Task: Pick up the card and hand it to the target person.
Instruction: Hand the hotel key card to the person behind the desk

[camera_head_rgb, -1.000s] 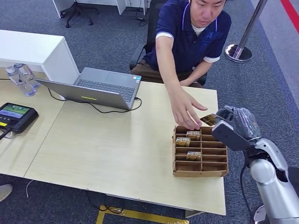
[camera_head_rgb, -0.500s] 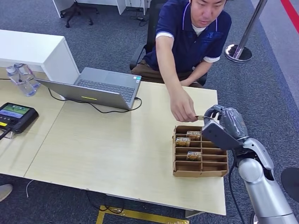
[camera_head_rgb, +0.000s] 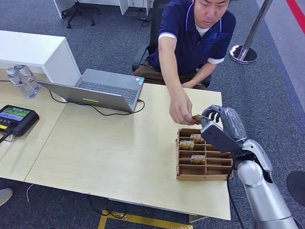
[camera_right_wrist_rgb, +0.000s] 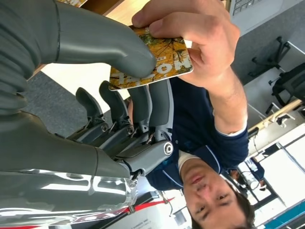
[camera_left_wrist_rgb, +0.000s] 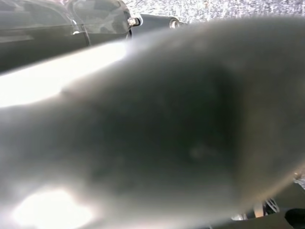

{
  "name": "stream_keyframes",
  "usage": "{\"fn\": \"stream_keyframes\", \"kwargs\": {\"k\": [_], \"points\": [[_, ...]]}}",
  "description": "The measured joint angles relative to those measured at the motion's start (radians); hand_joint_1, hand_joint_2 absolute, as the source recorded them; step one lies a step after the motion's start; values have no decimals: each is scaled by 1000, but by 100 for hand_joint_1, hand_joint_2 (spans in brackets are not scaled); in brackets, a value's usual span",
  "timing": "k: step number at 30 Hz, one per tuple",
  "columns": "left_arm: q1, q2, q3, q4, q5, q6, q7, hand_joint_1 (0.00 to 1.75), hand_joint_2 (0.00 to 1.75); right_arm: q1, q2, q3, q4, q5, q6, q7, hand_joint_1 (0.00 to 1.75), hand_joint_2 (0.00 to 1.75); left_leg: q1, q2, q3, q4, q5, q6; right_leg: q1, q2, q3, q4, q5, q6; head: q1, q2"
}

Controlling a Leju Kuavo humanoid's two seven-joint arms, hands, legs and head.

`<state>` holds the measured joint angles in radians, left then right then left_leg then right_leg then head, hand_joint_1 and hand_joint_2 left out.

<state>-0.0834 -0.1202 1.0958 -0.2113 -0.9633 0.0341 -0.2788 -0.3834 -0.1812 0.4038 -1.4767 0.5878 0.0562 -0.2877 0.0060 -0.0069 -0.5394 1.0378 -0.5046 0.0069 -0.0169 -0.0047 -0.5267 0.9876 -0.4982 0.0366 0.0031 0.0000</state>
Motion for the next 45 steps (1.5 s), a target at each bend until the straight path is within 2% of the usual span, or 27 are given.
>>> {"fn": "stream_keyframes", "kwargs": {"k": [1,3,4,5,29,30,34,36,37,39,40,43,45], "points": [[0,0,0,0,0,0,0,0,0,0,2,0,0,0,0,0,101,175,0,0,0,0,0,0,0,0,0,0,0,0,0,0],[0,0,1,0,0,0,0,0,0,-1,5,1,0,0,1,0,33,175,0,0,0,0,0,0,0,0,0,0,0,0,0,0],[0,0,2,0,0,0,0,0,0,-1,7,1,0,0,1,0,7,175,0,0,0,0,0,0,0,0,0,0,0,0,0,0],[0,0,4,0,0,0,0,0,0,-1,8,2,0,-1,2,0,0,175,0,0,0,0,0,0,0,0,0,0,0,0,0,0],[0,0,10,0,0,0,-1,0,0,-13,16,3,0,-1,4,0,0,175,0,0,0,0,0,0,0,0,0,0,0,0,0,0],[0,0,10,0,0,0,-1,0,0,-13,16,3,0,-1,4,0,11,175,0,0,0,0,0,0,0,0,0,0,0,0,0,0],[0,0,10,0,2,1,-1,0,0,-13,17,-2,0,11,-18,16,105,175,0,0,0,0,0,0,0,0,0,0,0,0,0,0],[0,0,12,0,3,2,-1,0,0,-12,17,-13,0,16,-45,28,134,175,0,0,0,0,0,0,0,0,0,0,0,0,0,0],[0,0,13,0,3,2,-1,0,0,-10,17,-24,0,16,-63,30,134,175,0,0,0,0,0,0,0,0,0,0,0,0,0,0],[0,0,16,0,3,5,0,0,0,-1,17,-57,0,15,-108,32,107,175,0,0,0,0,0,0,0,0,0,0,0,0,0,0],[0,0,16,0,3,7,0,0,0,5,16,-78,1,16,-135,34,101,175,0,0,0,0,0,0,0,0,0,0,0,0,0,0],[1,0,18,0,4,11,0,0,0,28,14,-154,4,20,-205,46,112,175,0,0,0,0,0,0,0,0,0,0,0,0,0,0],[1,0,20,0,3,12,0,0,0,46,10,-214,10,19,-236,49,113,175,-1,0,0,0,0,0,0,0,0,0,0,0,0,0]]}}
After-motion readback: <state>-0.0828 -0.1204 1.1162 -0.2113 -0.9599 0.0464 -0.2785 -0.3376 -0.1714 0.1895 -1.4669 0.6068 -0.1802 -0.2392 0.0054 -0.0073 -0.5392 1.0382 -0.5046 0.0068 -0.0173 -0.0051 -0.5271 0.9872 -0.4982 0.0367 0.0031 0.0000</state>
